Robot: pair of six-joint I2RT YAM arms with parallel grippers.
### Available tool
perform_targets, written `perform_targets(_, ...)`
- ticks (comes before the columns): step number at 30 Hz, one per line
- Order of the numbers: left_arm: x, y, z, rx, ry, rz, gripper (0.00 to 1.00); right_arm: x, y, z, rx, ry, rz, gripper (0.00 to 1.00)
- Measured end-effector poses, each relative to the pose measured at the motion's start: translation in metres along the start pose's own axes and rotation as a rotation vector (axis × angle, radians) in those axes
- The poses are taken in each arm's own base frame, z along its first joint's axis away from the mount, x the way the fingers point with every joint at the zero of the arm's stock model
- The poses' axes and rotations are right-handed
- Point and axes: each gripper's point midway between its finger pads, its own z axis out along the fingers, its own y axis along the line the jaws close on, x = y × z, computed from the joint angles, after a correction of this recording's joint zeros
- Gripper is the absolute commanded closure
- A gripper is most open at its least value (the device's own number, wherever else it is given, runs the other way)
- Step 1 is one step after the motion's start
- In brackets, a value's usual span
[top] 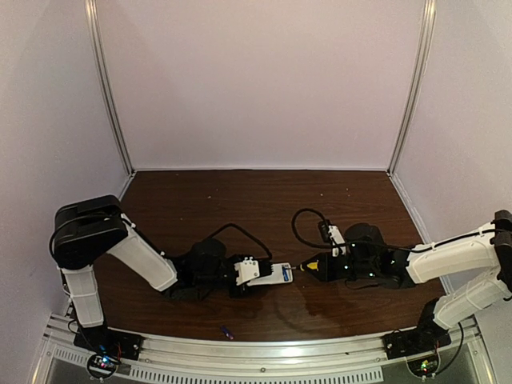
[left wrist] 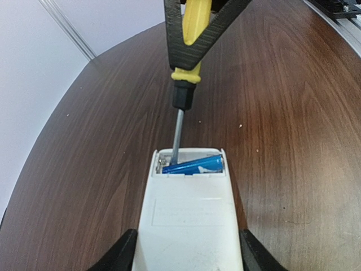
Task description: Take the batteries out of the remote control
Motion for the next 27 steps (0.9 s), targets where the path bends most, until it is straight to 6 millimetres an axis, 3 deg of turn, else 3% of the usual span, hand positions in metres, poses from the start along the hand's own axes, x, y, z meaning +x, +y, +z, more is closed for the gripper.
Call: perform_targets(27,0.0061,0.0075,0.0018,-0.048,0.021,0.032,1.00,0.0044,0.0033,0.0032,0.029,-0.019,-0.042,1.00)
